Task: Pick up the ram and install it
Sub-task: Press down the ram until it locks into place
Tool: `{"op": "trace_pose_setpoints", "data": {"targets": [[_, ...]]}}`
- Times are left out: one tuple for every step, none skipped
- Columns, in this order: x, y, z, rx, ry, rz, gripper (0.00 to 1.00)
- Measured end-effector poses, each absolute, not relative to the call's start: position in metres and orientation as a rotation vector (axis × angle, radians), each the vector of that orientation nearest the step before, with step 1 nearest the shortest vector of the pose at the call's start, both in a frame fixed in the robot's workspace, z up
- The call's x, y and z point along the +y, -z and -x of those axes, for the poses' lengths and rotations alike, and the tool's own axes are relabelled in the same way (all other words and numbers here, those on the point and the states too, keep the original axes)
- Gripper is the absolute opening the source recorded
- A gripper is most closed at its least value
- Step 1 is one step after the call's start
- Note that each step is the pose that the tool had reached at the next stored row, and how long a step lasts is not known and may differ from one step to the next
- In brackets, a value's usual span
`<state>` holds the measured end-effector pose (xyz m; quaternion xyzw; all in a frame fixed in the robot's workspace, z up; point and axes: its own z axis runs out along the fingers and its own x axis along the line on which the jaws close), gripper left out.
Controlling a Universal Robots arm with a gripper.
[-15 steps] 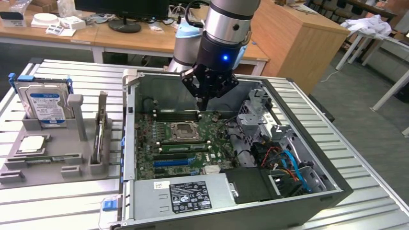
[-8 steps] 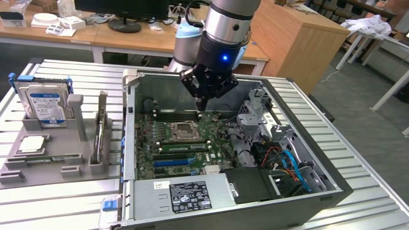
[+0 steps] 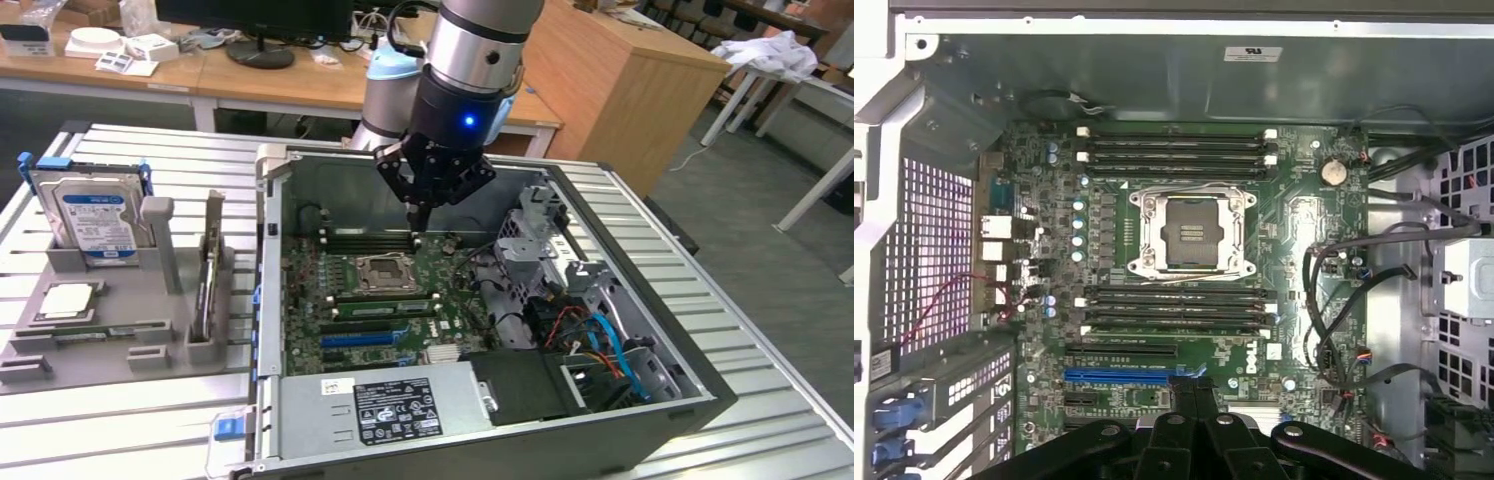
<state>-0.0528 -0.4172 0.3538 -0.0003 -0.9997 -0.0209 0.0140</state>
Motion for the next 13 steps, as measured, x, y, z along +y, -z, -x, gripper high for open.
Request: {"op": "trace_pose_setpoints", "data": {"targets": [[-0.4172, -0.3537, 0.0528, -3.113, 0.065, 0.001, 0.11], [-0.4172, -0.3537, 0.0528, -3.113, 0.065, 0.001, 0.11], [-0.4172, -0.3537, 0.0528, -3.113, 0.065, 0.001, 0.11], [-0.4170, -0.3535, 0.0527, -3.113, 0.066, 0.001, 0.11], [-0.4167, -0.3534, 0.0526, -3.113, 0.066, 0.001, 0.11], [-0.4165, -0.3535, 0.0527, -3.113, 0.065, 0.001, 0.11], [-0.4165, -0.3535, 0.0527, -3.113, 0.065, 0.001, 0.11], [-0.4164, -0.3535, 0.0528, -3.113, 0.065, 0.001, 0.11], [-0.4164, -0.3536, 0.0528, -3.113, 0.065, 0.001, 0.11], [-0.4164, -0.3535, 0.0528, -3.113, 0.065, 0.001, 0.11], [-0.4164, -0.3535, 0.0528, -3.113, 0.065, 0.001, 0.11], [-0.4164, -0.3535, 0.0528, -3.113, 0.065, 0.001, 0.11], [-0.4164, -0.3535, 0.0528, -3.113, 0.065, 0.001, 0.11]]}}
